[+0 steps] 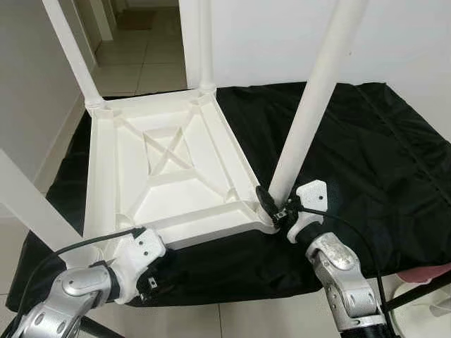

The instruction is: Building children table

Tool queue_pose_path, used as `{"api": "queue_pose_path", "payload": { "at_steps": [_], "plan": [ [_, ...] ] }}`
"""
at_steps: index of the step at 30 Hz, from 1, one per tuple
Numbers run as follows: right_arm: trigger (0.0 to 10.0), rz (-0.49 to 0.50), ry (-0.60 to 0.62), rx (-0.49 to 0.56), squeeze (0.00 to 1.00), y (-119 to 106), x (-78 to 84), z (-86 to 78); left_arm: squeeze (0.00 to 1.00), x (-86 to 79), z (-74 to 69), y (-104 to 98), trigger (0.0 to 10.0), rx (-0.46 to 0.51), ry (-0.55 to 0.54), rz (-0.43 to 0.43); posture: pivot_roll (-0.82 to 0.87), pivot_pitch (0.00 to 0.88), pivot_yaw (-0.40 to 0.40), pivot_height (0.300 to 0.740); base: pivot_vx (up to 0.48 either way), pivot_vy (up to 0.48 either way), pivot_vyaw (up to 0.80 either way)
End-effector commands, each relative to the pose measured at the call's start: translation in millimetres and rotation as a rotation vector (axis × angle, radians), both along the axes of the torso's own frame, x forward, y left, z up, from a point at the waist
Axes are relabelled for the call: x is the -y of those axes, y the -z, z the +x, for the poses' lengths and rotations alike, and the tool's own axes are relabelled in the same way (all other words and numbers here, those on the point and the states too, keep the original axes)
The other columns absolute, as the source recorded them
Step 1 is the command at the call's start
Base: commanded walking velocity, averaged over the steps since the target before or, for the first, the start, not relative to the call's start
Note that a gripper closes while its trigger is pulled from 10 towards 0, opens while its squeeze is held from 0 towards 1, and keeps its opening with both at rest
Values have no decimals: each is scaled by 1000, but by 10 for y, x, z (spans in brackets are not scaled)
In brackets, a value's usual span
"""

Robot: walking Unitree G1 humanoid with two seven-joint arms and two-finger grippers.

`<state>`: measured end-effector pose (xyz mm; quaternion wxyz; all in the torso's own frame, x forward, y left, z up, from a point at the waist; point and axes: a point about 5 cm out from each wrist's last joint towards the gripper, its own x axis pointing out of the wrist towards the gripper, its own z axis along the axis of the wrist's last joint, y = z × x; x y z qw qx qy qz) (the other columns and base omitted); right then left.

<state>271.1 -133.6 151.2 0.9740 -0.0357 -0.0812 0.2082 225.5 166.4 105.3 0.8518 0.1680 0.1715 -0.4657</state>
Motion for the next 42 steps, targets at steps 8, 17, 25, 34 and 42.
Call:
{"api": "queue_pose_path", "payload": {
  "at_steps": [8,17,25,34,42],
  "plan": [
    [10000,-50,102,-30,0,91,88,-144,0,-112,111,-4,10000,25,-67,32,-63,62,33,740,0,0,0],
    [10000,-34,162,-39,0,92,160,-221,0,-119,144,-18,10000,30,-58,37,-69,64,45,740,0,0,0],
    [10000,-29,250,-30,0,63,290,-149,0,-52,232,-54,10000,54,-46,26,-77,62,54,740,0,0,0],
    [10000,-18,300,-27,0,61,340,-50,0,67,318,-142,10000,105,-42,-19,-70,60,55,740,0,0,0],
    [10000,20,316,-24,1000,79,351,-40,1000,60,272,-149,10000,58,-38,-73,-64,59,54,740,0,0,0]
  ]
}}
